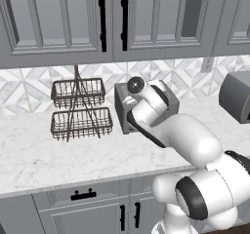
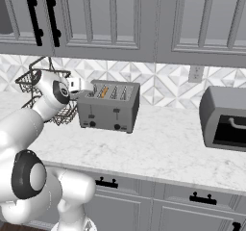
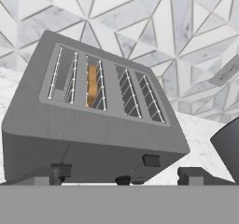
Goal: Start the toaster. Once the lever pops up, take the bread to the plate on the dining counter.
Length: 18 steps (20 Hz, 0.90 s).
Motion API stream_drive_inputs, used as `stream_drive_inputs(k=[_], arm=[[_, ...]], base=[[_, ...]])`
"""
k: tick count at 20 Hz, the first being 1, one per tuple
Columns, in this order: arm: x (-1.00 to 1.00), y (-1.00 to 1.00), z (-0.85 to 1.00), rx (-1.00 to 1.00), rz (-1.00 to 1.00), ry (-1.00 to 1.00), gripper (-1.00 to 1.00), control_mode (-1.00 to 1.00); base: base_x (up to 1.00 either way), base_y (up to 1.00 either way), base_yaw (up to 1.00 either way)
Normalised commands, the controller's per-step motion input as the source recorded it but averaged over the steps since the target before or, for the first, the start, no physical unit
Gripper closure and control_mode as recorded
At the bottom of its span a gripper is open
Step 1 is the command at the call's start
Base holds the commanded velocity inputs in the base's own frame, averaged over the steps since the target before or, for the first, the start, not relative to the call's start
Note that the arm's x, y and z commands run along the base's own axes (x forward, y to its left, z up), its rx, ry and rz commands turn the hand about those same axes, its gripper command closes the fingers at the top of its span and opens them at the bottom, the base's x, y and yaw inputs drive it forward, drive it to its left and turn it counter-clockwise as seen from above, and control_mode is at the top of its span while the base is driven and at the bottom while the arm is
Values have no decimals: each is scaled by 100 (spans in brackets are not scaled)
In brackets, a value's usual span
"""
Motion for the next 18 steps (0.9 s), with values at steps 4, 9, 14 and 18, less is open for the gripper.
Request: stream_drive_inputs(k=[4, 9, 14, 18], arm=[[0, 0, 0, 0, 0, 0, -100, -100], [0, 0, 0, 0, 0, 0, -100, -100], [0, 0, 0, 0, 0, 0, -100, -100], [0, 0, 0, 0, 0, 0, -100, -100]], base=[[0, 0, 0], [0, 0, 0], [0, 0, 0], [0, 0, 0]])
